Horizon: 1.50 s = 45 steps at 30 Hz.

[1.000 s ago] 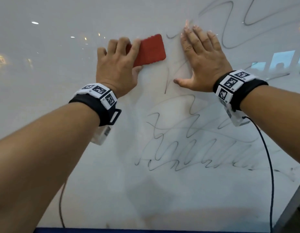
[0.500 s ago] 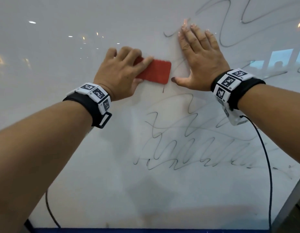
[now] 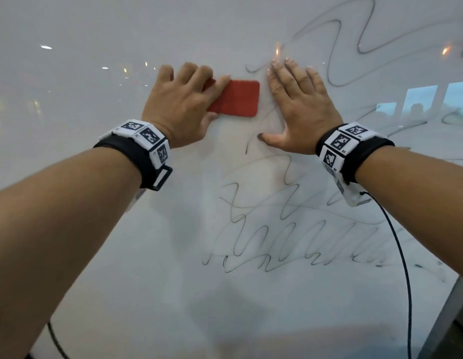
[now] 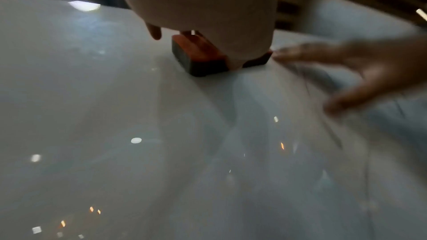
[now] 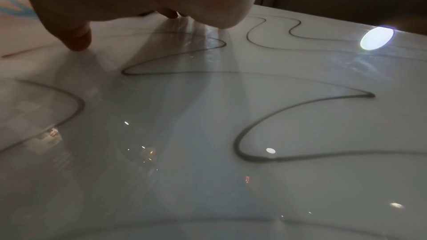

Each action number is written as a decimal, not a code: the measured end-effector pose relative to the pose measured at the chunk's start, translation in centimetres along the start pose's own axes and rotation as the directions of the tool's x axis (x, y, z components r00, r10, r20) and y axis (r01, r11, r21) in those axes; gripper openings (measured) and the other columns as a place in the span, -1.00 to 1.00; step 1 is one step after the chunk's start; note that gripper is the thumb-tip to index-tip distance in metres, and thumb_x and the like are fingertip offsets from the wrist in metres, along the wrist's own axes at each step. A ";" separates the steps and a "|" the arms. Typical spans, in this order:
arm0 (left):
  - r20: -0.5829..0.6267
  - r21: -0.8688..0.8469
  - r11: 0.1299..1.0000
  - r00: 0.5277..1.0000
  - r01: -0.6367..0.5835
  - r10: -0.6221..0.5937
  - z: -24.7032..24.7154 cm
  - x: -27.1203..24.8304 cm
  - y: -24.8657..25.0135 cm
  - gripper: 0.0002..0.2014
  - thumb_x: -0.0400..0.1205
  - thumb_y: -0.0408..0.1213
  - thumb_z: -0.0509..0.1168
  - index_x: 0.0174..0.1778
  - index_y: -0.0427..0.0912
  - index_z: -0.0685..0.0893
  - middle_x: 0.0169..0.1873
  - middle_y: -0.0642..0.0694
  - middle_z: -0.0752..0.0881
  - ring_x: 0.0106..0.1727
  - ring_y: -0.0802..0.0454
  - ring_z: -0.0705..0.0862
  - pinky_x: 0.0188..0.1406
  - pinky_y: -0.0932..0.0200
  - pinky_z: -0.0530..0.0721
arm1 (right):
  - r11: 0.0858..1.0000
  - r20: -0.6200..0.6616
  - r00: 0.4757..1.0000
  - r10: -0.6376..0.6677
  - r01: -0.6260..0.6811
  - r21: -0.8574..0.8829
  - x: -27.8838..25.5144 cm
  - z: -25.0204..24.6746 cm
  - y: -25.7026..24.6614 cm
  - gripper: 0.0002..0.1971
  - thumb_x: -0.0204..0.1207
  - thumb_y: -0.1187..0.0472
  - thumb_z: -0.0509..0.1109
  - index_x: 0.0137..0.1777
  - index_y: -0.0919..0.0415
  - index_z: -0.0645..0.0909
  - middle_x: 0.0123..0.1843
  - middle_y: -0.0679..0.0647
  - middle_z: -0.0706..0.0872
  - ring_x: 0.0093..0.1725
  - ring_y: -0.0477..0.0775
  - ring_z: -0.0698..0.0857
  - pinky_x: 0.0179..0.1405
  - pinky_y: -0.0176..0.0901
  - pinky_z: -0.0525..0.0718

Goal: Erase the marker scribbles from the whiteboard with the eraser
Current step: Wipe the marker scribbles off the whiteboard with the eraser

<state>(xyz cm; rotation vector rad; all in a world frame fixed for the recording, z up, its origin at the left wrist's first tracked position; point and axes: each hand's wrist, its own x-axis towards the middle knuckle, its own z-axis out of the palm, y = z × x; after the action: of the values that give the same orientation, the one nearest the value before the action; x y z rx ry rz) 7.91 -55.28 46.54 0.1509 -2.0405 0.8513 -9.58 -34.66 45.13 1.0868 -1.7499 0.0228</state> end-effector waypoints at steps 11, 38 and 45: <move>0.014 -0.043 0.978 0.979 0.205 -0.204 -1.4 3.0 0.8 -0.33 0.61 0.01 0.30 0.62 -0.06 0.27 0.37 -0.25 0.47 0.38 -0.32 0.44 0.22 -0.30 0.42 | 1.000 -0.029 0.999 0.017 -0.017 -0.004 -1.0 0.4 -0.5 0.05 0.42 -0.40 0.25 0.72 0.33 0.09 0.75 0.21 0.15 0.72 0.25 0.14 0.66 0.32 0.16; -0.020 -0.044 0.997 0.998 -0.060 0.059 2.7 -5.1 4.8 -0.33 0.54 0.04 0.30 0.60 0.01 0.38 0.30 -0.17 0.55 0.26 -0.19 0.42 0.06 -0.19 0.46 | 0.999 0.026 0.999 0.022 -0.022 0.027 -4.8 1.5 -3.7 0.06 0.35 -0.28 0.37 0.70 0.38 0.13 0.74 0.27 0.16 0.72 0.26 0.15 0.65 0.33 0.17; -0.005 -0.079 0.989 0.992 0.126 -0.127 2.7 -5.7 5.7 -0.32 0.55 0.01 0.32 0.62 0.00 0.37 0.31 -0.18 0.54 0.26 -0.18 0.37 0.07 -0.21 0.47 | 0.994 0.036 0.995 0.090 -0.092 0.065 -5.7 2.2 -5.7 0.08 0.34 -0.28 0.38 0.70 0.39 0.10 0.75 0.28 0.12 0.73 0.29 0.12 0.65 0.32 0.17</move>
<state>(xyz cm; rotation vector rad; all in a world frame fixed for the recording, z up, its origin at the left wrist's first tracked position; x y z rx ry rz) 7.12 -53.78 38.19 0.2293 -2.0287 0.6915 -7.03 -35.39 37.23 1.0598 -1.8390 0.1201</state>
